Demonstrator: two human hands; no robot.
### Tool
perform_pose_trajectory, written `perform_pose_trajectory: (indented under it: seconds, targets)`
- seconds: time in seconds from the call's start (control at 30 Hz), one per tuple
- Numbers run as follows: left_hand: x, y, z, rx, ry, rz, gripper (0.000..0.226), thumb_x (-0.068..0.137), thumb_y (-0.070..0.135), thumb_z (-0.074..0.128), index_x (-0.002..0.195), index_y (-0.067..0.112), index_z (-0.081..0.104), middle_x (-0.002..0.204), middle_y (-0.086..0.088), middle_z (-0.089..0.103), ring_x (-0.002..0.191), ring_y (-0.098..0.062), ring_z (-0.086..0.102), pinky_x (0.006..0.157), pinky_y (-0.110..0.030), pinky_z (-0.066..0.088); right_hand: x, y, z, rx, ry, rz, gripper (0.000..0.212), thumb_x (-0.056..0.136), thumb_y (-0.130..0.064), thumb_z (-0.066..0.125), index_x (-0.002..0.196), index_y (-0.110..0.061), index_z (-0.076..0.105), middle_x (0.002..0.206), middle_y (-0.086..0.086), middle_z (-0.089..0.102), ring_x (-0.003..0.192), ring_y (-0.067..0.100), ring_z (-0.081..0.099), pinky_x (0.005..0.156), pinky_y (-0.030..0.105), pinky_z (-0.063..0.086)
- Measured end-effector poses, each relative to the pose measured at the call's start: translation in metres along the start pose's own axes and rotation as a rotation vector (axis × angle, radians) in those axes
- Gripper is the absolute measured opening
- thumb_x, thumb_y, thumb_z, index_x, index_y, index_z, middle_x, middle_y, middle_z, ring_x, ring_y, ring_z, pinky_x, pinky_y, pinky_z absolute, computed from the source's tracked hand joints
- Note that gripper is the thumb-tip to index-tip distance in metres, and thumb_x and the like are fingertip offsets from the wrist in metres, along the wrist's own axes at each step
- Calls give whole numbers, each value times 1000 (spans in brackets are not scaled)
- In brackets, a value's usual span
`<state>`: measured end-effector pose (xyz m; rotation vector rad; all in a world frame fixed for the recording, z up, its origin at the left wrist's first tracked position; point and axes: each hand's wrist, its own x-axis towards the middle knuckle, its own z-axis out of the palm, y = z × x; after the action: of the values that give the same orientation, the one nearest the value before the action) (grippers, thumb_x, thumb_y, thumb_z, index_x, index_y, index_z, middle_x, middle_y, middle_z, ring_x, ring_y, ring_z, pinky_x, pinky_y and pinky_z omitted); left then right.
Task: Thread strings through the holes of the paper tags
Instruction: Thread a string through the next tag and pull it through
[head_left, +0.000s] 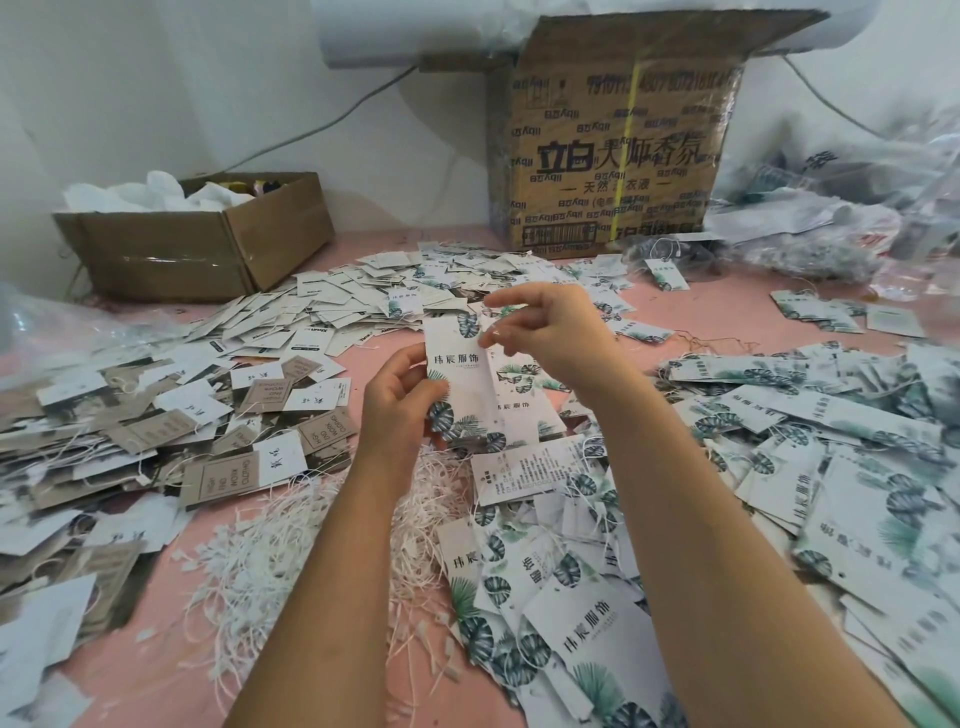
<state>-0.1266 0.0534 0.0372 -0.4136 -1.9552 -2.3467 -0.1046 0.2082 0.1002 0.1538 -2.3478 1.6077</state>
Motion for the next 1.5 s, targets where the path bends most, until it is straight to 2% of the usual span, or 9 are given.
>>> perform_pose_trajectory:
  seconds: [0.23,0.43,0.57,0.7,0.87,1.03,1.23,1.37,1.5]
  targets:
    - [1,-3,0,28,15,26,26,89,-2,50,85,22,61,66,11,68,56,-3,61,49,-17,48,-2,-5,2,43,17,-29,30,90,9,43,86,-20,37,64,1,64,52,12,55,51,19,43]
    - [2,-7,-2,59,-12,34,17,76,17,44,84,26,56,65,12,66,55,-2,55,46,-16,41,-1,-5,4,38,-43,27,40,73,20,26,82,-17,41,62,3,58,43,8,43,42,21,31]
    - [4,-8,-2,57,-11,-4,24,72,21,41,89,29,56,68,10,65,60,-6,55,51,-24,40,-1,-4,2,-24,-74,55,30,76,14,40,75,-13,53,56,-1,61,50,14,44,48,26,34]
    - [1,-7,1,77,-1,23,24,88,24,42,83,41,59,66,14,63,59,-2,53,48,-16,41,-4,-4,0,-108,-149,-10,27,79,13,55,78,-12,65,70,2,69,68,15,62,68,35,54]
    - [1,-8,1,87,-35,53,14,100,26,41,97,30,54,69,11,67,59,-2,57,49,-19,47,-3,-2,0,-116,-99,-42,20,76,10,67,79,-9,69,79,13,71,71,19,68,74,35,56]
    - [0,-8,2,95,-43,37,13,100,21,43,96,28,53,70,8,67,56,-1,58,46,-19,46,-1,0,0,-150,-21,-50,12,74,2,73,77,-10,72,62,-2,66,51,1,57,62,21,53]
    - [1,-7,3,102,-30,65,20,99,13,40,96,28,53,66,17,64,53,2,53,46,-14,42,3,1,5,-310,9,-56,16,85,-8,65,73,-18,64,67,0,61,58,12,52,57,32,52]
    - [0,-7,5,125,-16,76,23,99,15,37,95,32,52,62,17,61,49,3,48,42,-13,38,4,3,8,-292,-10,-49,12,87,-12,61,77,-16,64,51,-10,48,43,0,38,39,13,35]
    - [0,-7,5,151,-13,98,26,100,18,36,93,37,52,62,19,60,49,5,48,43,-12,38,3,4,10,-285,7,-66,12,87,-12,62,77,-17,63,38,-27,45,43,-15,42,39,7,29]
